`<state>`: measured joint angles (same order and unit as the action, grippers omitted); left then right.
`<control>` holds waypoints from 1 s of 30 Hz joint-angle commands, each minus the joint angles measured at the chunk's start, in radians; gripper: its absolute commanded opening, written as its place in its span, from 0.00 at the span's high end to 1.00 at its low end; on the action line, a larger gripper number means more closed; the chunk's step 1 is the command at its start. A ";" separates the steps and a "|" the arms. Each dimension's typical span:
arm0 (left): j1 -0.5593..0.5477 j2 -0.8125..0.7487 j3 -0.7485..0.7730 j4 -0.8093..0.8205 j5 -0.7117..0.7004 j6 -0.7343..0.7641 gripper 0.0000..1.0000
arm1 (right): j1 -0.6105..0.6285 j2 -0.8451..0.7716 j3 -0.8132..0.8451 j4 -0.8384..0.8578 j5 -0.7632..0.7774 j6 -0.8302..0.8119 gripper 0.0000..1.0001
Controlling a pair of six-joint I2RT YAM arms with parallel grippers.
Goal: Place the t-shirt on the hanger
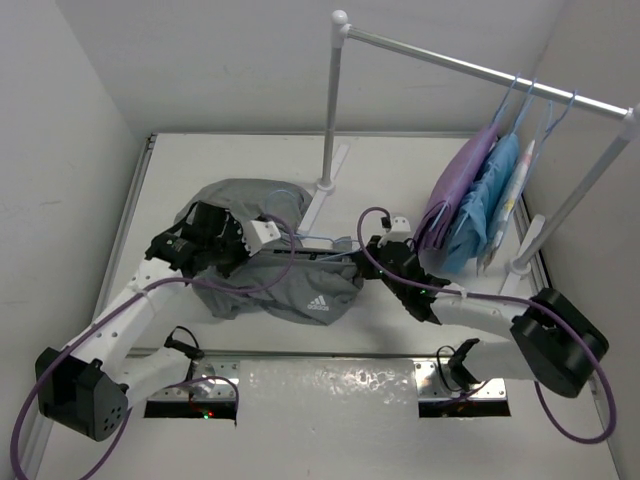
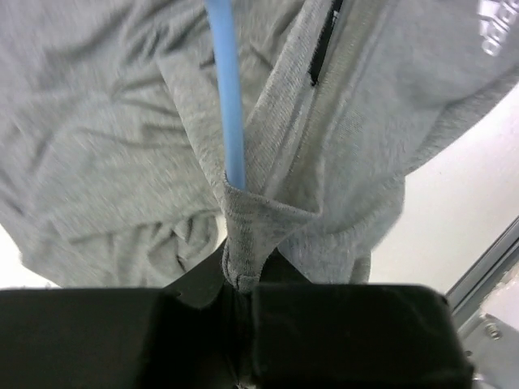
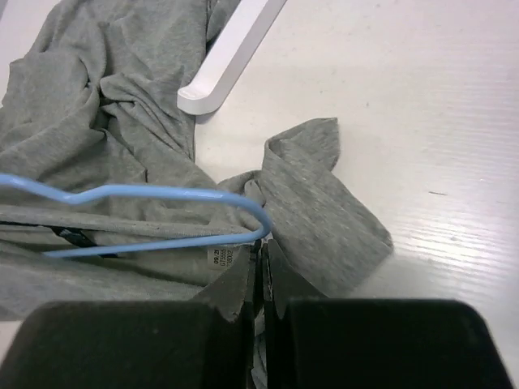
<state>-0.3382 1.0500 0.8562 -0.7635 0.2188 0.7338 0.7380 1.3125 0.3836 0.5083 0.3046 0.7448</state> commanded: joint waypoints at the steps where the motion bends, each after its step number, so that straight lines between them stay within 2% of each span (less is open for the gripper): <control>1: 0.021 -0.035 0.055 -0.085 0.030 0.142 1.00 | -0.028 -0.076 0.018 -0.169 0.145 -0.082 1.00; 6: 0.021 -0.051 0.060 -0.126 0.042 0.187 1.00 | -0.046 -0.117 0.035 -0.263 0.165 -0.119 1.00; 11: 0.034 -0.065 0.067 -0.125 -0.025 0.220 1.00 | -0.103 -0.156 0.014 -0.289 0.140 -0.127 1.00; 16: 0.034 -0.064 0.076 -0.186 -0.016 0.271 1.00 | -0.107 -0.156 0.066 -0.336 0.188 -0.232 1.00; 21: 0.034 -0.036 0.066 -0.093 0.036 0.185 1.00 | -0.029 -0.139 0.130 -0.301 0.148 -0.379 1.00; 23: 0.033 -0.010 0.060 -0.021 0.072 0.147 1.00 | 0.016 -0.121 0.173 -0.283 0.082 -0.418 1.00; 28: 0.013 0.030 0.029 0.073 0.231 0.168 1.00 | 0.077 -0.078 0.248 -0.248 -0.083 -0.559 1.00; 30: -0.004 0.039 0.023 0.092 0.296 0.168 1.00 | 0.077 -0.070 0.261 -0.241 -0.221 -0.605 1.00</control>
<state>-0.3286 1.0878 0.8822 -0.7673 0.3752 0.9112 0.8078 1.2366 0.5919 0.2440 0.2390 0.2684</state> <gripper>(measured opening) 0.013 0.002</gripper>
